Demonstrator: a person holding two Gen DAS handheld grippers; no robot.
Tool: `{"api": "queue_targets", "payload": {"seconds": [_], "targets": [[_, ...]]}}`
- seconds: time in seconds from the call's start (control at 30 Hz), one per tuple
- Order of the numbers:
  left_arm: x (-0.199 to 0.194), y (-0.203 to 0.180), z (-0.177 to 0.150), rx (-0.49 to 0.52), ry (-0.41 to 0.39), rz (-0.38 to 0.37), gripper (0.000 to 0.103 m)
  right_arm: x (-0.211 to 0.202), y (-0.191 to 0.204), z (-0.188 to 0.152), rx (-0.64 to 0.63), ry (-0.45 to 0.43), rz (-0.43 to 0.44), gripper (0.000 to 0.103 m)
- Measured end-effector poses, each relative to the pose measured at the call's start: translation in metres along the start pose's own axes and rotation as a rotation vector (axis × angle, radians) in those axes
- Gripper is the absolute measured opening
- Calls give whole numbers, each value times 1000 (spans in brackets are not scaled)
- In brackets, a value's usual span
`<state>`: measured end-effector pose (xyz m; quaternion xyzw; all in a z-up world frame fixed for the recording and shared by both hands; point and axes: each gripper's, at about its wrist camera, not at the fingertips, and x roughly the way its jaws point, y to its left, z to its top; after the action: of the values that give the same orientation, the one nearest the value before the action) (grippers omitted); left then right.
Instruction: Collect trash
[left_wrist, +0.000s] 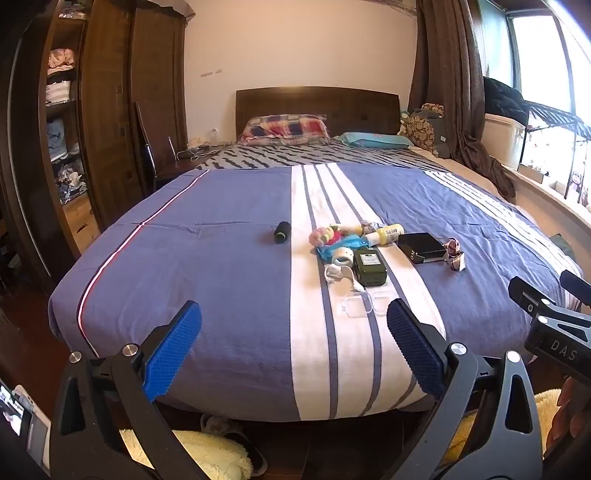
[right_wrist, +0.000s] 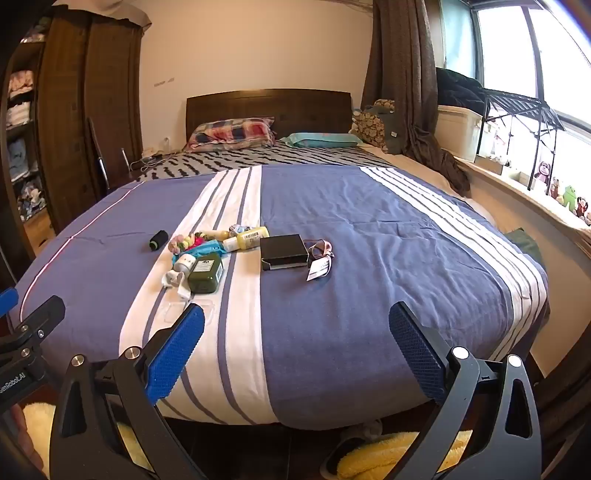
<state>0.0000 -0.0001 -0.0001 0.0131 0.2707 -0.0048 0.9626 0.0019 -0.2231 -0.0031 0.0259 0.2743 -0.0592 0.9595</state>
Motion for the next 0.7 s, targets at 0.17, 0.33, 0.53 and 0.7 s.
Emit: {"api": "queue_targets", "payload": {"seconds": [0.17, 0.33, 0.53, 0.7], "targets": [[-1, 1, 0, -3, -3, -7, 95, -2, 3, 0, -3, -2, 8, 100], [-4, 1, 2, 1, -5, -6, 95, -3, 6, 1, -6, -2, 7, 100], [-5, 2, 4, -3, -6, -6, 95, -3, 1, -1, -2, -5, 7, 100], [-5, 2, 5, -2, -9, -7, 95, -3, 2, 0, -1, -4, 6, 100]]}}
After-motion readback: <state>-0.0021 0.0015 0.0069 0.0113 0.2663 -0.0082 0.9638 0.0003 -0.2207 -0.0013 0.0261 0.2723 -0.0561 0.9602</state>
